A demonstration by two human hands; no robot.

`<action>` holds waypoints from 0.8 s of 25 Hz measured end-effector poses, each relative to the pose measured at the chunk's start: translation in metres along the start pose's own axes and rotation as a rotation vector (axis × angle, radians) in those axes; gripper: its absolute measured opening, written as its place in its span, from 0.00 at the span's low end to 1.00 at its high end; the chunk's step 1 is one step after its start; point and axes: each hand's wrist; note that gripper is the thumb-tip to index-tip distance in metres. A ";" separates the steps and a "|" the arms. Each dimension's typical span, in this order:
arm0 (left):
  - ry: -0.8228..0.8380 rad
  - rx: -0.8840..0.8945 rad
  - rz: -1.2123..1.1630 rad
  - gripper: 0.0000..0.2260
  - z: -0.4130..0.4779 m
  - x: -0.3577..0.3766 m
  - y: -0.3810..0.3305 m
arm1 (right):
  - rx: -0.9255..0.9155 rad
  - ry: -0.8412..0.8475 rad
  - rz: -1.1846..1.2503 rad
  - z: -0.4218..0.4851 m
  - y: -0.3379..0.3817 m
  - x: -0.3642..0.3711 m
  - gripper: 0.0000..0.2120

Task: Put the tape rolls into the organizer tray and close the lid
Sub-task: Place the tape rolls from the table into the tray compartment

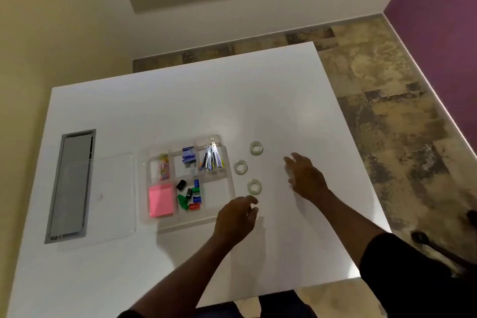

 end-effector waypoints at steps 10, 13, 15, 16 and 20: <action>-0.032 -0.031 -0.025 0.12 -0.009 -0.004 0.013 | 0.014 0.059 -0.139 0.004 0.003 0.012 0.17; -0.053 -0.040 -0.032 0.13 -0.012 -0.014 0.025 | 0.037 -0.017 0.011 0.005 0.013 0.015 0.19; -0.059 -0.045 -0.036 0.13 -0.014 -0.023 0.035 | 0.025 -0.077 0.082 0.007 0.031 0.013 0.21; -0.063 -0.046 -0.037 0.13 -0.015 -0.028 0.040 | 0.004 -0.105 0.098 0.009 0.043 0.011 0.22; -0.098 -0.053 -0.062 0.13 -0.019 -0.045 0.061 | -0.085 -0.169 0.178 0.021 0.099 0.009 0.24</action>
Point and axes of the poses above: each hand's wrist, its own z-axis towards the middle knuckle, its own x-axis out of the palm, y = z × x, and after that the axes turned 10 degrees about -x, right-handed
